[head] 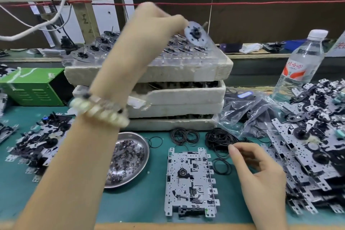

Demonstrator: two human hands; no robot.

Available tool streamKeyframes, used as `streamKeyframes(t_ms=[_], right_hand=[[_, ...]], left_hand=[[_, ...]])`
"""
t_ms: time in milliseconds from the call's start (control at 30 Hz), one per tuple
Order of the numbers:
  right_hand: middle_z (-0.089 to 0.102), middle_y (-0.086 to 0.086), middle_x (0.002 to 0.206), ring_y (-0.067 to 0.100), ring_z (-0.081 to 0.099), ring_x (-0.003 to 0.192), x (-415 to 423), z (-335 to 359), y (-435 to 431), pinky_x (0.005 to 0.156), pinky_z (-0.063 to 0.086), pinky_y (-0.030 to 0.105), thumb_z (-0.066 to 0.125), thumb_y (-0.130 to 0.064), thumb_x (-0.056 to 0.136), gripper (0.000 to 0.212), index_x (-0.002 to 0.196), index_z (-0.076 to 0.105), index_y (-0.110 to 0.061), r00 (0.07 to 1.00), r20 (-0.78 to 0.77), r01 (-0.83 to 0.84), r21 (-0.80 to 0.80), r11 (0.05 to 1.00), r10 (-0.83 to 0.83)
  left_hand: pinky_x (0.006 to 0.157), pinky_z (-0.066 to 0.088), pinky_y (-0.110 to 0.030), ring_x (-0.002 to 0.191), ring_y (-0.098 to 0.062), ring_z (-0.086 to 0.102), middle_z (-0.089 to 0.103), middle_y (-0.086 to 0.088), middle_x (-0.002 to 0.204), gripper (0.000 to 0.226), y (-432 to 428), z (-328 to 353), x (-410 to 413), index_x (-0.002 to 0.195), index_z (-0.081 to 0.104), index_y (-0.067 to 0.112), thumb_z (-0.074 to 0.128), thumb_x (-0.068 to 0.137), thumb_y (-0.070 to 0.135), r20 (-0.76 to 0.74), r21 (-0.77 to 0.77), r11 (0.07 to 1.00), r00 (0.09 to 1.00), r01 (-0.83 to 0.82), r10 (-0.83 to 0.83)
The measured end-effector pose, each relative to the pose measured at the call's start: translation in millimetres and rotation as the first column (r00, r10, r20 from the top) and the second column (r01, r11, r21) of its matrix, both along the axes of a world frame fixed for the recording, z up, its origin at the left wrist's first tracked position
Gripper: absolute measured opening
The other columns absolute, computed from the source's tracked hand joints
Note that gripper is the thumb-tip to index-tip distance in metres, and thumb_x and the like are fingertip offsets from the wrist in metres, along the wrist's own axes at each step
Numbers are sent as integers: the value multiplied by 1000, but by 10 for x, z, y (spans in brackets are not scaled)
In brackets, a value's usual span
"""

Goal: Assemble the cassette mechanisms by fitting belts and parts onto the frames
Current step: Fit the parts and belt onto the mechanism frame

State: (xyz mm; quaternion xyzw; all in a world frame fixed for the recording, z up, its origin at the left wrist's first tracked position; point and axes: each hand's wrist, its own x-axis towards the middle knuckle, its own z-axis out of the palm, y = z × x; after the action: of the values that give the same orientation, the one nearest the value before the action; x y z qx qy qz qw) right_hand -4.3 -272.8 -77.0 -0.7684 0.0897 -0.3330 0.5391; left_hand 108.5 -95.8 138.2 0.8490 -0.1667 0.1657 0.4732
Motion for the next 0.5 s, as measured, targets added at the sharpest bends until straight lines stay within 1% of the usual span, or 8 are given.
streamKeyframes(t_ms=[67, 100, 167, 233, 300, 333, 400, 500], right_hand=[[68, -11, 82, 13, 61, 73, -24, 23, 9, 67, 47, 17, 72, -32, 82, 9, 82, 69, -40, 999, 33, 27, 3, 1000, -27], [66, -9, 83, 15, 59, 73, -39, 44, 12, 68, 46, 19, 71, -35, 80, 5, 82, 70, -39, 998, 51, 33, 19, 999, -34], [65, -5, 85, 15, 57, 73, -64, 86, 29, 68, 46, 19, 71, -36, 77, 3, 80, 72, -36, 996, 83, 16, 97, 995, -24], [66, -5, 82, 13, 57, 73, -103, 163, 88, 68, 47, 16, 73, -32, 74, 5, 79, 74, -30, 994, 102, -57, 238, 969, 34], [65, -3, 76, 12, 56, 72, -141, 275, 173, 69, 47, 17, 76, -33, 69, 12, 76, 76, -23, 982, 120, -187, 434, 881, 149], [63, -1, 72, 12, 55, 70, -153, 345, 220, 68, 47, 19, 79, -31, 65, 16, 74, 75, -19, 968, 134, -251, 522, 815, 212], [60, -1, 64, 9, 55, 61, -180, 505, 304, 61, 47, 19, 79, -24, 58, 12, 65, 74, -16, 935, 173, -347, 634, 691, 310], [58, -5, 57, 7, 54, 55, -254, 686, 398, 54, 46, 19, 73, -20, 58, 7, 54, 71, -15, 886, 239, -448, 662, 601, 397]], left_hand=[[77, 51, -22, 58, -13, 58, 59, -2, 67, 30, 223, -191, -251, 74, 73, 11, 67, 91, 35, -44, -187, 982, 999, 6, -14], [77, 47, -28, 56, 0, 61, 65, 11, 62, 29, 310, -328, -416, 63, 77, 24, 69, 88, 36, -70, -270, 963, 998, -13, -6], [69, 40, -25, 52, 11, 55, 66, 21, 60, 15, 409, -652, -702, 61, 77, 38, 70, 74, 43, -146, -379, 924, 989, -43, -14], [58, 39, -14, 49, 6, 51, 64, 21, 61, 17, 448, -976, -915, 67, 78, 35, 70, 60, 49, -270, -448, 888, 963, -103, -24], [55, 36, -12, 50, 4, 48, 62, 19, 70, 25, 461, -1245, -1053, 68, 77, 26, 86, 49, 41, -368, -473, 872, 928, -126, -65], [58, 36, -14, 54, 5, 49, 63, 16, 76, 21, 450, -1344, -1104, 67, 76, 22, 87, 53, 33, -393, -483, 869, 913, -108, -106], [62, 36, -18, 63, 6, 53, 63, 15, 82, 21, 395, -1433, -1194, 67, 77, 21, 77, 60, 41, -399, -511, 858, 900, -60, -174], [59, 37, -8, 67, 7, 53, 61, 17, 81, 20, 316, -1478, -1251, 65, 77, 23, 74, 61, 42, -377, -541, 839, 906, -46, -194]])
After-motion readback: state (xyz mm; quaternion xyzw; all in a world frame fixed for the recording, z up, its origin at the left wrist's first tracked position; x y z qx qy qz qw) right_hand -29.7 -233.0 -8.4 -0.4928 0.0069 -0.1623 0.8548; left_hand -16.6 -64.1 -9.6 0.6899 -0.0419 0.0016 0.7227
